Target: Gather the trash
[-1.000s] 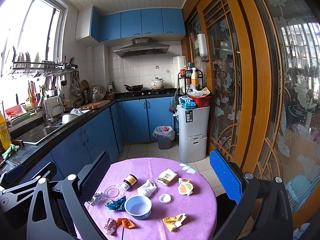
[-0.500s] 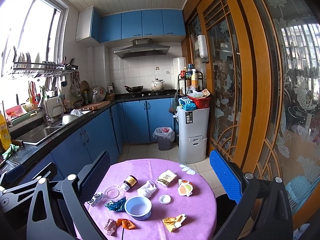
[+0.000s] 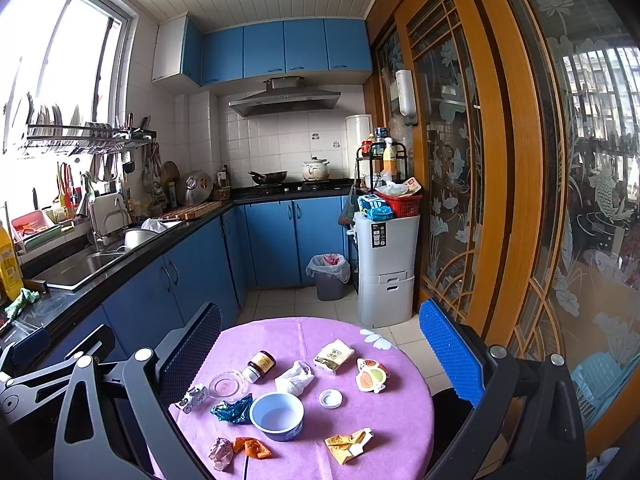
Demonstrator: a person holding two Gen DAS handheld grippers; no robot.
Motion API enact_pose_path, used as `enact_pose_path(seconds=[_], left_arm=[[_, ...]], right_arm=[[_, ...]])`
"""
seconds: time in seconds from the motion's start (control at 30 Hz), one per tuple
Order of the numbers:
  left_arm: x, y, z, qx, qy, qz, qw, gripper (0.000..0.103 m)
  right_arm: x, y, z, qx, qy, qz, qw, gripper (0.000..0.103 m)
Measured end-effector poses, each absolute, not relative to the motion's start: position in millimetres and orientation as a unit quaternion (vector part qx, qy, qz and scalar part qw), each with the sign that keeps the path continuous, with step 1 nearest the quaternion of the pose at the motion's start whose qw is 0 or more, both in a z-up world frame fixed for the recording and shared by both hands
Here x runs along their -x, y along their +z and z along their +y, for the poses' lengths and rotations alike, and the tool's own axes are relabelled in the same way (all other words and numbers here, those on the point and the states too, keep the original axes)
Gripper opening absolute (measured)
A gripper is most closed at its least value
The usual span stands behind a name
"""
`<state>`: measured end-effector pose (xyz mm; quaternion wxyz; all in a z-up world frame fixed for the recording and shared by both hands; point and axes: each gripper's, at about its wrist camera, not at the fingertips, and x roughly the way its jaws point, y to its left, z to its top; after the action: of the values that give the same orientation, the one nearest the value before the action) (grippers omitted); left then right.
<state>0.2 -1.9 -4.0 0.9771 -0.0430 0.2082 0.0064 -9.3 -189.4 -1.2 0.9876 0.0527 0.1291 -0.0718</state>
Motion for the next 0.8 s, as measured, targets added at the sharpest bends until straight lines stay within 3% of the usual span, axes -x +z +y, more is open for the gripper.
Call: enact_pose_path(seconds=[0.8], left_arm=[[-1.2, -5.8, -0.4, 0.043, 0.007, 0.210, 0.977, 0.100]], right_arm=[[9.4, -1.4, -189.7, -0.053, -0.071, 0.130, 0.988, 0.097]])
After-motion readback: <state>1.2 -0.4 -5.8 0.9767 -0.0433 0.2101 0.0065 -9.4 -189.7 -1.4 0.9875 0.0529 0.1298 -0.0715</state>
